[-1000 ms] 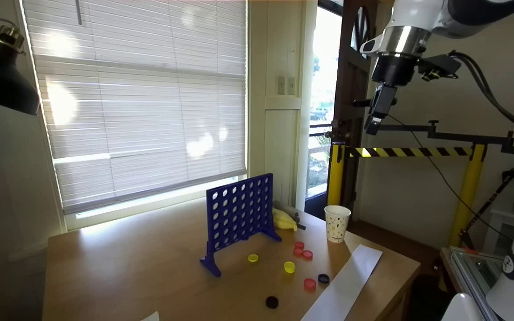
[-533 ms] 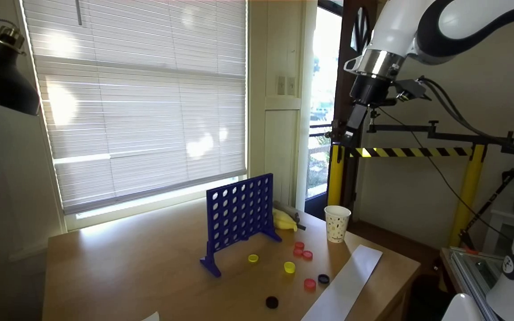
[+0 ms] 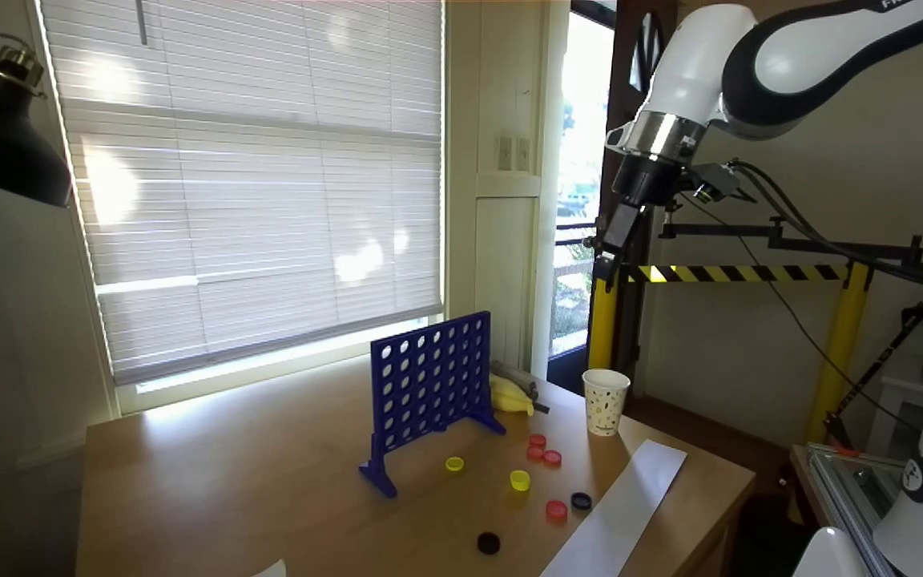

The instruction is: Put one yellow disc on the two yellow discs

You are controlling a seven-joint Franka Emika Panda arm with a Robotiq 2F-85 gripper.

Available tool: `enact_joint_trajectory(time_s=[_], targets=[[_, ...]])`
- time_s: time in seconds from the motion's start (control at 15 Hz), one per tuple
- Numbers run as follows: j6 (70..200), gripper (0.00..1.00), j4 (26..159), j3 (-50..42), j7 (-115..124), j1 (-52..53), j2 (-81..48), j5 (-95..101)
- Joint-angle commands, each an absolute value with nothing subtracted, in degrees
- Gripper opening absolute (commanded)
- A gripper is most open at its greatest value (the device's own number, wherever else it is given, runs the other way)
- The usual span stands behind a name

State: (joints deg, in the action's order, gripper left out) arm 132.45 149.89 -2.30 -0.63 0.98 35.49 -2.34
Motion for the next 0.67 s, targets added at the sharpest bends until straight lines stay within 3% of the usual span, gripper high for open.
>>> enact_joint_trajectory(time_s=[0.0,0.6], targets=[[132.4,1.00,149.8,-2.0,-0.8,0.6,35.5,-2.6],[143.4,1.00,157.9,-8.3,-8.4,4.8,36.8,-10.9]])
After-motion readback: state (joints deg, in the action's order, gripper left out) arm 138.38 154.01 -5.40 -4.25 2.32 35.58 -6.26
